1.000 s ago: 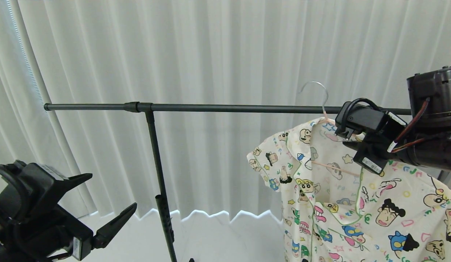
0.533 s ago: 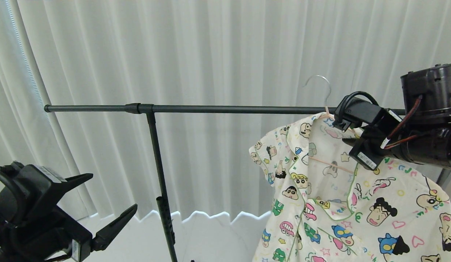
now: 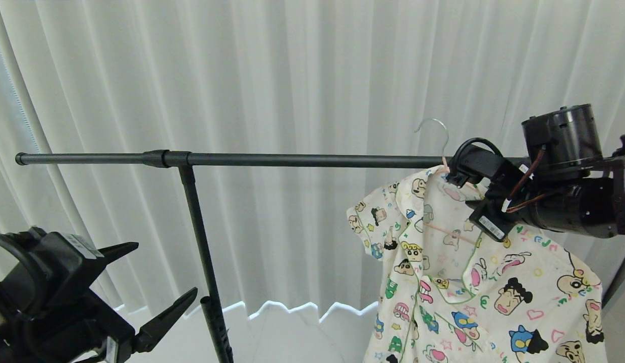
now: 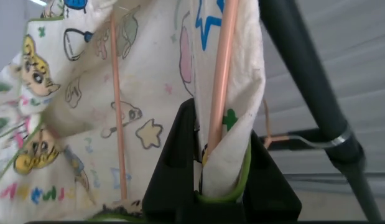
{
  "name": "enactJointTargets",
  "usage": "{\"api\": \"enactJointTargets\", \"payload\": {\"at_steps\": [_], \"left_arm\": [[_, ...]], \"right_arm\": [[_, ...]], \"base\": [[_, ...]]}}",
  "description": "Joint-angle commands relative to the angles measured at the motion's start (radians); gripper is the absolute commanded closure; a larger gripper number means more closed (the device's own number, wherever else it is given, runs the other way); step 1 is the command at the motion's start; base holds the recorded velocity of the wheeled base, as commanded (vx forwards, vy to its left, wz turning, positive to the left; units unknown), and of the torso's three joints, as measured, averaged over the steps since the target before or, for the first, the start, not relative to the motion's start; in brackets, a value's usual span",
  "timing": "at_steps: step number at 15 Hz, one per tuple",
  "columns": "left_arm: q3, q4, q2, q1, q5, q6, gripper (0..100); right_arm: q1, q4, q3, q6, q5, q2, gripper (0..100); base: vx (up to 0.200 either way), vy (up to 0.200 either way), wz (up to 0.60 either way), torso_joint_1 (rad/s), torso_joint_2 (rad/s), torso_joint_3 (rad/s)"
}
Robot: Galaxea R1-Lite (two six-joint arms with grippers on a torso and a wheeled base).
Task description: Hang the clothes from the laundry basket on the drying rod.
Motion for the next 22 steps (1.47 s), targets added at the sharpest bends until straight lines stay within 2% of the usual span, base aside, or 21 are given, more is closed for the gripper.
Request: {"api": "enactJointTargets", "payload": {"at_steps": [1, 6, 11, 20, 21, 22], "left_arm": [[-0.001, -0.001, -0.005, -0.01, 0.0, 0.001, 0], [-0.001, -0.003, -0.028, -0.01, 0.0, 0.055, 0], [0.001, -0.001, -0.042, -0.008, 0.001, 0.063, 0], [0.025, -0.001, -0.047, -0.01, 0.001, 0.061, 0], [0.027, -0.001, -0.048, -0.01, 0.001, 0.061, 0], [0.029, -0.001, -0.048, -0.008, 0.001, 0.061, 0]], "right_arm": [[-0.002, 0.0, -0.004, 0.017, -0.002, 0.037, 100], [-0.028, -0.005, -0.033, 0.091, -0.017, 0.135, 100], [-0.039, -0.006, -0.056, 0.115, -0.017, 0.212, 100], [-0.033, -0.006, -0.056, 0.143, -0.017, 0.204, 100], [-0.028, -0.006, -0.055, 0.155, -0.017, 0.187, 0], [-0.019, -0.005, -0.052, 0.175, -0.017, 0.174, 0]], "base": [[0.0, 0.0, 0.0, 0.0, 0.0, 0.0], [0.0, 0.0, 0.0, 0.0, 0.0, 0.0], [0.0, 0.0, 0.0, 0.0, 0.0, 0.0], [0.0, 0.0, 0.0, 0.0, 0.0, 0.0], [0.0, 0.0, 0.0, 0.0, 0.0, 0.0], [0.0, 0.0, 0.0, 0.0, 0.0, 0.0]]}}
